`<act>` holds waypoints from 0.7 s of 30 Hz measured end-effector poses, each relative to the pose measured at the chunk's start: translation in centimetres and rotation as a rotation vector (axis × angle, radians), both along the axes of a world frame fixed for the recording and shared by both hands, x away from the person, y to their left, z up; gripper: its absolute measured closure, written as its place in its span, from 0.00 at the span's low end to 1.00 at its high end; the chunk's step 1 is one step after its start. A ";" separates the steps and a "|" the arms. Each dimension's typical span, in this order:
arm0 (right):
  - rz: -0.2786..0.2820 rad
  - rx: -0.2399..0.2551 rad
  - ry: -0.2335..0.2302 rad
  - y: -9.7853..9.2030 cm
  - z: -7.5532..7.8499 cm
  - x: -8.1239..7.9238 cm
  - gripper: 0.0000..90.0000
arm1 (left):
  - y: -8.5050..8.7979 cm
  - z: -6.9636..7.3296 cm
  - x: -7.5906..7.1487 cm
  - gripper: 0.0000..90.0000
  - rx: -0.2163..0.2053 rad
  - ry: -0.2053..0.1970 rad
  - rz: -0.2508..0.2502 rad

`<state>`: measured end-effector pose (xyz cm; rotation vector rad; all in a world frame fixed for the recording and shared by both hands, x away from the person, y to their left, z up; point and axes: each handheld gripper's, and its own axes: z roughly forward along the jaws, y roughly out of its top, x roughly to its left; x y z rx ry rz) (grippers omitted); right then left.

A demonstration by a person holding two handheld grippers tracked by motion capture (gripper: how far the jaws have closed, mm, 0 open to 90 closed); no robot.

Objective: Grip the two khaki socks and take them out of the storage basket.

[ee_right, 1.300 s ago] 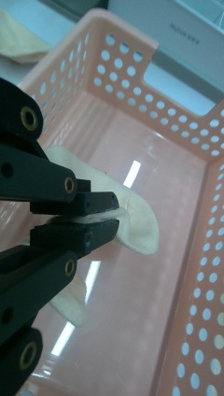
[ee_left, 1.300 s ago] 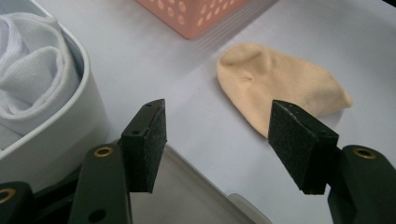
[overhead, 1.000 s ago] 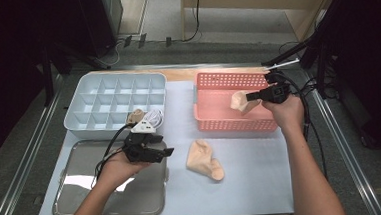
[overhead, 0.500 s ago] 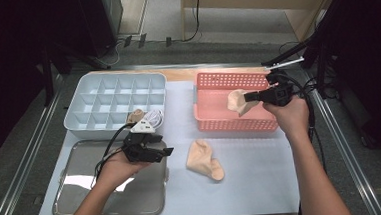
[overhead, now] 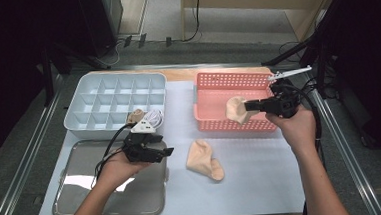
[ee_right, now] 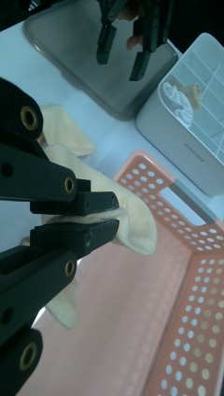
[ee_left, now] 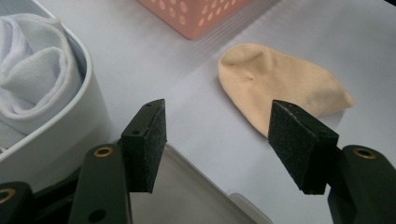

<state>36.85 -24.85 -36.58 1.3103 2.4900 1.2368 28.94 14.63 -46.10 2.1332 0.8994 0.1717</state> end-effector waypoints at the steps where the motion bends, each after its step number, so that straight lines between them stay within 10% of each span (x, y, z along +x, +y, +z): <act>1: 0.001 -0.003 0.001 0.0 -0.2 -0.2 0.96 | 0.0 0.0 0.0 0.43 0.000 -0.001 -0.002; 21: -0.046 0.027 0.027 -2.9 -3.7 -4.8 0.96 | -1.2 0.2 0.5 0.43 -0.005 0.002 -0.034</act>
